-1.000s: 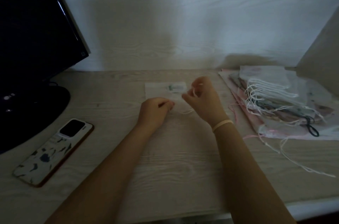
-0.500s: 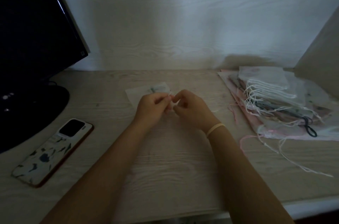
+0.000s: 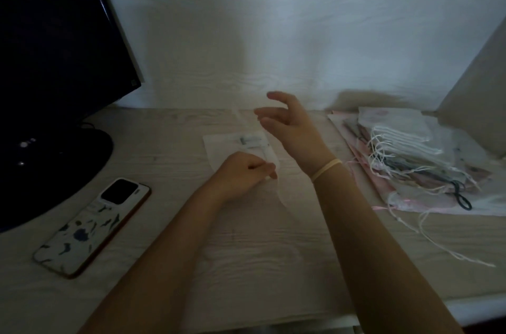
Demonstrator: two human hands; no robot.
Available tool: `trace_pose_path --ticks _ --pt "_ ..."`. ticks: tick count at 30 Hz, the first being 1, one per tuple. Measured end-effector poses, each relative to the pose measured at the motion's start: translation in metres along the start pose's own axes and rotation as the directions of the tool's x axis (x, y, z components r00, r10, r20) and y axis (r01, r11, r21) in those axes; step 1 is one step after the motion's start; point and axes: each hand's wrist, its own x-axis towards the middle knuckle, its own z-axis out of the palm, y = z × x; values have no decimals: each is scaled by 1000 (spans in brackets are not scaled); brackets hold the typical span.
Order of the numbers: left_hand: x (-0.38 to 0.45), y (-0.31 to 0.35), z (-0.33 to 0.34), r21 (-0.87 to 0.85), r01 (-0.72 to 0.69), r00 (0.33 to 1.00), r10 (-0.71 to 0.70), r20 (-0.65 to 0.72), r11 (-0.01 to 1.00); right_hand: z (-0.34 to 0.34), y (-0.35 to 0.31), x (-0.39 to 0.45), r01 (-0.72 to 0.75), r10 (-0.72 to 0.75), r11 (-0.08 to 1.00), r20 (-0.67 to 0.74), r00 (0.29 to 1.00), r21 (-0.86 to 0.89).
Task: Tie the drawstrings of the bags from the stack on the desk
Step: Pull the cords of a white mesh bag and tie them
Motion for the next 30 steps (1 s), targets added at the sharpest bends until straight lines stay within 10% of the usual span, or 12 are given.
trace_pose_path --ticks 6,30 --pt "0 4 -11 -286 63 988 -99 -116 956 5 19 -13 -58 66 981 39 997 -186" --pt "4 -9 -13 -452 84 939 -223 -263 888 5 36 -25 -115 145 867 24 989 -485"
